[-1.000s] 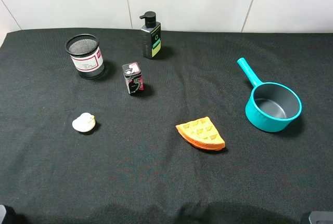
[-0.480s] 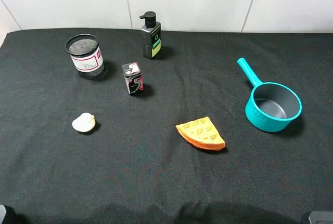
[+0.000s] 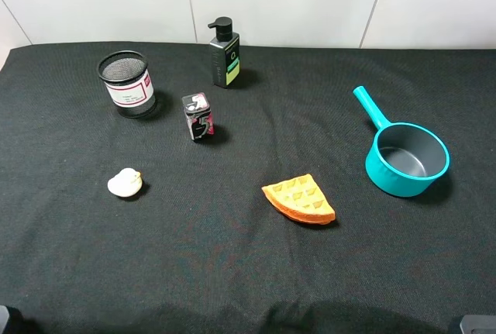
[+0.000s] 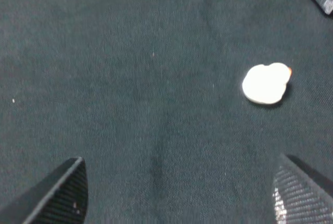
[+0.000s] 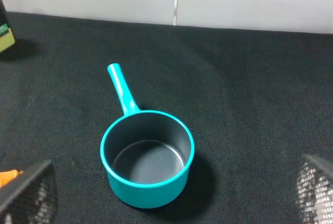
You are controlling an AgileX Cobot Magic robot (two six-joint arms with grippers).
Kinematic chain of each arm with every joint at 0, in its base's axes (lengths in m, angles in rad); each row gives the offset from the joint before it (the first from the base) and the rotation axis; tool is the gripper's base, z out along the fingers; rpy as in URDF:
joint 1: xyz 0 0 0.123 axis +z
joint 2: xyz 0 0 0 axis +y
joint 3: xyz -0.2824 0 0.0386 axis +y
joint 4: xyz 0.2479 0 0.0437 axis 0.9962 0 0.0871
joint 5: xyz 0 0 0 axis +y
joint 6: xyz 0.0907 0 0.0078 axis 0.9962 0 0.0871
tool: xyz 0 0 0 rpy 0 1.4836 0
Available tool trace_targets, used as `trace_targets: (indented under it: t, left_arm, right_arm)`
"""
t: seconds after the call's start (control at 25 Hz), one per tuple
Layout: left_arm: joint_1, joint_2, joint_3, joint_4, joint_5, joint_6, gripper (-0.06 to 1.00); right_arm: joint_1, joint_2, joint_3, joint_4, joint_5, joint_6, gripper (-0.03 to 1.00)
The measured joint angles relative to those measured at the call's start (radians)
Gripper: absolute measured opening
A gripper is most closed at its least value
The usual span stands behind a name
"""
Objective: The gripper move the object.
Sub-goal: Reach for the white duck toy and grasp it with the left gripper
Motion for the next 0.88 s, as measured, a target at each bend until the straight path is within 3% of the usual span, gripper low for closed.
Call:
trace_targets:
  t: [0.64,0.88]
  left_arm:
    - [0.000,0.583,-0.159,0.000,-0.127,0.000,0.76]
    - [0.000,0.781,-0.212,0.000,-0.189,0.058,0.76]
  right_arm:
    - [0.000,0.000,0.000,0.000,0.000,0.000,0.69]
    - [0.000,0.000,0.000,0.000,0.000,0.000,0.69]
